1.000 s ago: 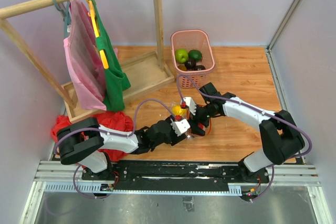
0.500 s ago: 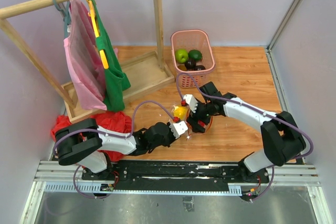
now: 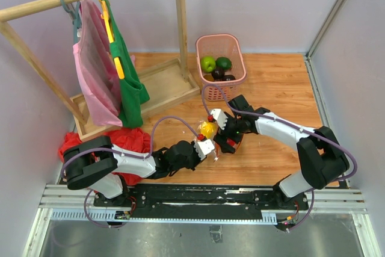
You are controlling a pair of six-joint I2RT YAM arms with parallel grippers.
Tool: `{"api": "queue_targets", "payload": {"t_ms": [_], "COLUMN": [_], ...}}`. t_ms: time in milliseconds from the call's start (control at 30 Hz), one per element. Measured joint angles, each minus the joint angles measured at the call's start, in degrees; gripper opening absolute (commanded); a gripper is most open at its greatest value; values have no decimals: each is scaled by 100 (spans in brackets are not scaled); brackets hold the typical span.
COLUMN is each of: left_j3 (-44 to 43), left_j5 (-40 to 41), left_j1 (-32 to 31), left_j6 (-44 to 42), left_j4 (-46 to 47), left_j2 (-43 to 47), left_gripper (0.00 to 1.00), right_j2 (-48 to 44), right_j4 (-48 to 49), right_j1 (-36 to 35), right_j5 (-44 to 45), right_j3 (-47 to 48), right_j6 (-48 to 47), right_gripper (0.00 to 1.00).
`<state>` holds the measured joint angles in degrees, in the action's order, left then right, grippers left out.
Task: Open the zip-top bag and remove the fake food
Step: Pick up the fake fruit from the zipper food storage bag.
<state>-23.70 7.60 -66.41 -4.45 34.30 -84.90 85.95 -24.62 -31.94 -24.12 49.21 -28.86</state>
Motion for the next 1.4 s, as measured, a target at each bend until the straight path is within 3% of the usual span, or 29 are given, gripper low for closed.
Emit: {"api": "queue_targets", "payload": {"t_ms": [567, 633, 733, 1033, 1167, 1400], "left_j3": [20, 39, 52, 144, 166, 166], "left_j5": [-144, -149, -151, -138, -107, -37], "left_j1": [0, 0, 0, 0, 2, 2], "left_j6": [201, 221, 240, 376, 457, 619], "left_j4": [11, 35, 37, 81, 76, 15], "left_j2": [-35, -35, -35, -33, -33, 0], "left_gripper": [0, 0, 0, 0, 0, 0], "right_j2": [-13, -17, -22, -291, -466, -553], "right_j4": [144, 181, 214, 168, -52, -699], "right_j1": [214, 251, 280, 286, 323, 444], "right_j5": [-682, -734, -793, -898, -1233, -1910], "right_j3": [-13, -28, -39, -205, -173, 205], "right_j6": [245, 293, 343, 313, 273, 13], "right_gripper": [99, 94, 76, 56, 49, 45]}}
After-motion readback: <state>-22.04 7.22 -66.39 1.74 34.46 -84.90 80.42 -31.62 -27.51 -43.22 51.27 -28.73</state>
